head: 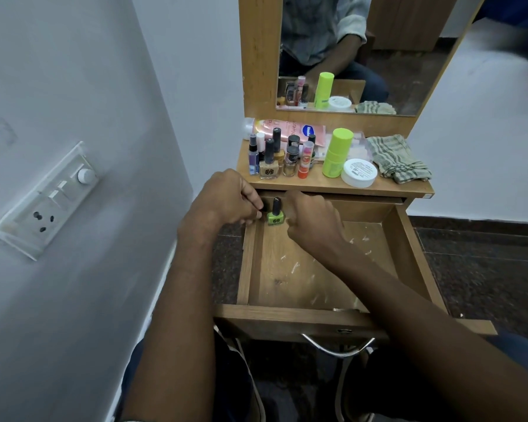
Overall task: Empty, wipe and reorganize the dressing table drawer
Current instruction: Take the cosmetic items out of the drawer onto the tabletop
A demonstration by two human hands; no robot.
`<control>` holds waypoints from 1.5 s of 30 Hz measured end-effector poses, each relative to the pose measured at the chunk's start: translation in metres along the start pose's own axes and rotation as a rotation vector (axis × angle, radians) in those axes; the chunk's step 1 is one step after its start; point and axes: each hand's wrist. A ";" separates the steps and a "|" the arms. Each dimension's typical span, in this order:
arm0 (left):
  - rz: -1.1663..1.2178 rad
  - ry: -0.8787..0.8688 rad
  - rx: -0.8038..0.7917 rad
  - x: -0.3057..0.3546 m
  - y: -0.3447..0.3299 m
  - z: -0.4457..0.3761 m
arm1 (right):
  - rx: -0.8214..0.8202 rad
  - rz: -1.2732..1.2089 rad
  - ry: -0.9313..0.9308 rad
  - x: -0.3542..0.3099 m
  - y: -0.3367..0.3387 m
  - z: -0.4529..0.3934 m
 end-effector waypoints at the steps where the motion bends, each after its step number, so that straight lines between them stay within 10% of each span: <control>1: 0.006 0.001 0.000 -0.001 -0.002 -0.001 | 0.000 -0.012 0.026 0.000 -0.002 -0.001; 45: 0.159 -0.175 0.047 -0.006 -0.003 0.002 | 0.111 -0.378 0.080 -0.009 0.030 -0.013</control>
Point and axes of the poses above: each hand's wrist, its own z-axis away from the middle knuckle, its own y-axis out of the back of the hand, x = y × z, and after that the axes turned 11 degrees about x, right-handed
